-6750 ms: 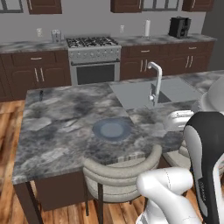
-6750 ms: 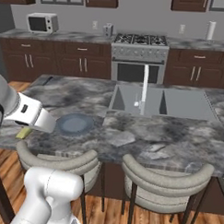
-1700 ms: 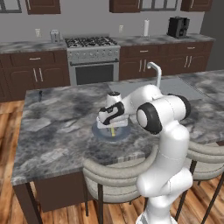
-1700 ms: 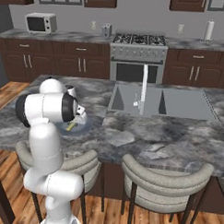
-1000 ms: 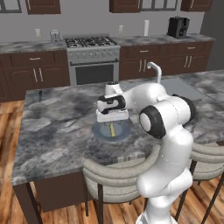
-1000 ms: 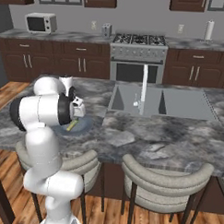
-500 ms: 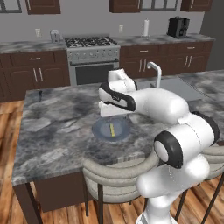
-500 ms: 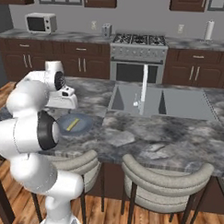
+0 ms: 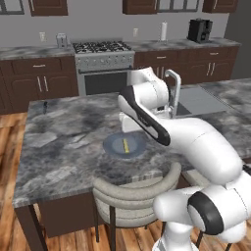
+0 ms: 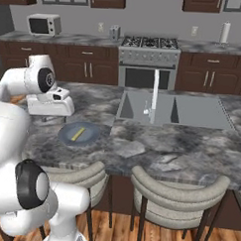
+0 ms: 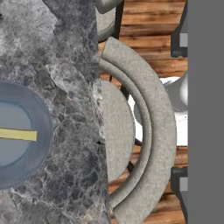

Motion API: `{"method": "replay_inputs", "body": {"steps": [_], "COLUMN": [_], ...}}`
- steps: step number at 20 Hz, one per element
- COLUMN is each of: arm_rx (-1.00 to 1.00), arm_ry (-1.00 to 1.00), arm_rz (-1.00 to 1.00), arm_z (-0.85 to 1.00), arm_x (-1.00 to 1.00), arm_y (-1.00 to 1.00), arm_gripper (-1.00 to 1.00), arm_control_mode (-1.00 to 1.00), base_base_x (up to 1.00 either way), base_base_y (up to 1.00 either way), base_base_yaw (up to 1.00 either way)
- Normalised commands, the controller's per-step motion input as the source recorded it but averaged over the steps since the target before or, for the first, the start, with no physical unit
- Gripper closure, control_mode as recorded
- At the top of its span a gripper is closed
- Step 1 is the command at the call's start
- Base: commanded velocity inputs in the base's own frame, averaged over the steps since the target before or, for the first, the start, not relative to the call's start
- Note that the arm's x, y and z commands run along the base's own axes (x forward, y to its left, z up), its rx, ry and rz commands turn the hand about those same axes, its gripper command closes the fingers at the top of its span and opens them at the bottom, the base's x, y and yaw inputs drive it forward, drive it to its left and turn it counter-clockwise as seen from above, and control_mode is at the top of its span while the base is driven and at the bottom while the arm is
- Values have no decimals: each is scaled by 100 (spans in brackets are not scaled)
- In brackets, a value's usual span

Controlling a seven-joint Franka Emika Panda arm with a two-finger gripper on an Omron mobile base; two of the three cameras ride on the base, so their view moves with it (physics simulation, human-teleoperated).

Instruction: Retrieve the butter from the fridge and place it on a plate on the dining table. Then retrieve the butter knife by the fridge and place it near the plate.

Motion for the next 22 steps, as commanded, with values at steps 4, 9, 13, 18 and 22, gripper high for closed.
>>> {"method": "replay_inputs", "body": {"steps": [4, 9, 13, 18, 22], "arm_rx": [0, 4, 0, 0, 0], "arm_ry": [-1, -18, -18, 1, 4], "arm_rz": [0, 3, 6, 1, 0], "arm_z": [21, 13, 1, 0, 0], "arm_x": [-100, -100, -94, -19, 0], "arm_y": [-54, -25, -1, -11, 0], "arm_gripper": [-100, -100, -100, -100, -100], "arm_control_mode": [-100, -100, -100, -100, -100], "base_base_x": [0, 0, 0, 0, 0], "base_base_y": [0, 0, 0, 0, 0], "base_base_yaw": [0, 0, 0, 0, 0]}}
